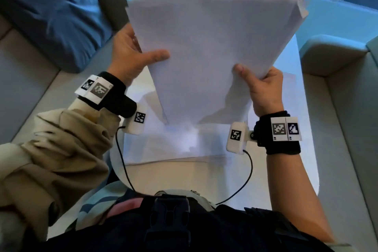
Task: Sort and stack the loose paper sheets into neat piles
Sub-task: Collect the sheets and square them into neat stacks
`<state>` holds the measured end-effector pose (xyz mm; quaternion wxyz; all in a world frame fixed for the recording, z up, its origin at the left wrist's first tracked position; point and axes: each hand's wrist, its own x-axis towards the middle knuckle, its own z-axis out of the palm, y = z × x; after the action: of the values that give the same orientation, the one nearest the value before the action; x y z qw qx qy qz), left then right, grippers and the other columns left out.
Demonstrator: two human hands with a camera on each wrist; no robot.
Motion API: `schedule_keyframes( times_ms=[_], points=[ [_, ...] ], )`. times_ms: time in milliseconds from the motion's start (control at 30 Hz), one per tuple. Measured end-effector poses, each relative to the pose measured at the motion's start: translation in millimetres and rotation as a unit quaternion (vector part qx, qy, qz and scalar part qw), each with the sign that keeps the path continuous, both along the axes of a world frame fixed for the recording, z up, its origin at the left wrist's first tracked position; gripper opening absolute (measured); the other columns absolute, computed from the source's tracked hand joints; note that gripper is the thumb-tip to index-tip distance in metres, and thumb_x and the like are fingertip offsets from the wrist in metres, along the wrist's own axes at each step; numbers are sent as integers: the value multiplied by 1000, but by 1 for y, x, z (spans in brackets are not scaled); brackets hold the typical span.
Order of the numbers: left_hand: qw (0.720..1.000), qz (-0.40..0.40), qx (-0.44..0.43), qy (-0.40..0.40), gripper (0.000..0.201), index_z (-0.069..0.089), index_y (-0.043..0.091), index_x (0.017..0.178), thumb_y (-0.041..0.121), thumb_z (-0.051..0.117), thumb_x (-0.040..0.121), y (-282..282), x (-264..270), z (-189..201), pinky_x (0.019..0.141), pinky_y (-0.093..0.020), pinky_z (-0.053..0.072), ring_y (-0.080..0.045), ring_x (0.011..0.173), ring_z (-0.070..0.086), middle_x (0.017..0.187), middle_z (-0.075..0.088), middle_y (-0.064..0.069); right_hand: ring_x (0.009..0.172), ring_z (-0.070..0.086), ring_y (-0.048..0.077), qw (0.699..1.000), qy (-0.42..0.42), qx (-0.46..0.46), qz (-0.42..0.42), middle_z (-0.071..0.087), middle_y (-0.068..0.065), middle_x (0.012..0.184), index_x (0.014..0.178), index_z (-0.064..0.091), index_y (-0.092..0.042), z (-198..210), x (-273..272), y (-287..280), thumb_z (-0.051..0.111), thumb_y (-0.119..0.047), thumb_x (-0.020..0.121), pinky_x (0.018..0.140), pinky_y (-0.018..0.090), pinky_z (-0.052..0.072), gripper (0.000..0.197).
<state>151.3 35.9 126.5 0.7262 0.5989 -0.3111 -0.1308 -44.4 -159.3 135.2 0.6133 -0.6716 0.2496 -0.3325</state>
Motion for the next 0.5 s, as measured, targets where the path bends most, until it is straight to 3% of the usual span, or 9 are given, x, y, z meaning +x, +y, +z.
schedule_keyframes(
  times_ms=[67,133,200,267,367,433,500],
  points=[
    [999,-1,24,36,76,59,12,102,42,91,41,-8,-9,-9,81,-28,53,-9,92,66,93,72,11,73,67,8,999,-12,33,0,74,-8,78,90,69,-9,-8,4,4,79,-9,71,67,22,52,21],
    [997,18,57,45,75,64,15,98,48,92,37,-14,-17,-18,79,-30,54,-12,89,67,94,71,6,83,69,15,998,-6,57,-13,74,1,91,99,68,-3,-16,8,11,85,-13,60,73,26,54,44],
    [996,40,69,33,65,67,13,97,40,92,43,-18,-23,-23,76,-28,54,-10,86,68,94,71,4,93,68,24,997,-3,70,-26,71,13,104,110,63,4,-16,11,20,90,-19,53,76,30,55,67],
    [995,69,65,31,54,69,16,94,34,90,47,-19,-27,-19,74,-27,55,-10,83,69,92,71,5,92,69,20,996,-13,74,-43,71,11,102,110,63,4,-11,13,28,90,-13,56,74,27,55,63],
    [993,100,55,10,55,70,11,97,33,90,51,-18,-35,-6,74,-28,56,-9,83,69,94,71,4,79,68,6,995,-31,52,-73,73,-8,84,95,68,-9,3,16,30,84,-2,66,70,22,54,33],
    [992,122,34,-22,62,65,4,107,31,89,57,-15,-38,8,80,-34,57,-8,88,68,98,70,6,90,67,10,994,-55,4,-91,71,-5,98,106,65,-9,13,18,31,84,-11,68,78,30,56,42],
    [983,131,3,-128,69,47,-2,123,18,84,69,-13,-38,18,95,-36,50,-5,104,62,110,65,10,108,62,17,983,-72,-116,-122,57,2,127,130,47,-7,19,19,30,84,-20,70,95,39,51,72]
  ],
)
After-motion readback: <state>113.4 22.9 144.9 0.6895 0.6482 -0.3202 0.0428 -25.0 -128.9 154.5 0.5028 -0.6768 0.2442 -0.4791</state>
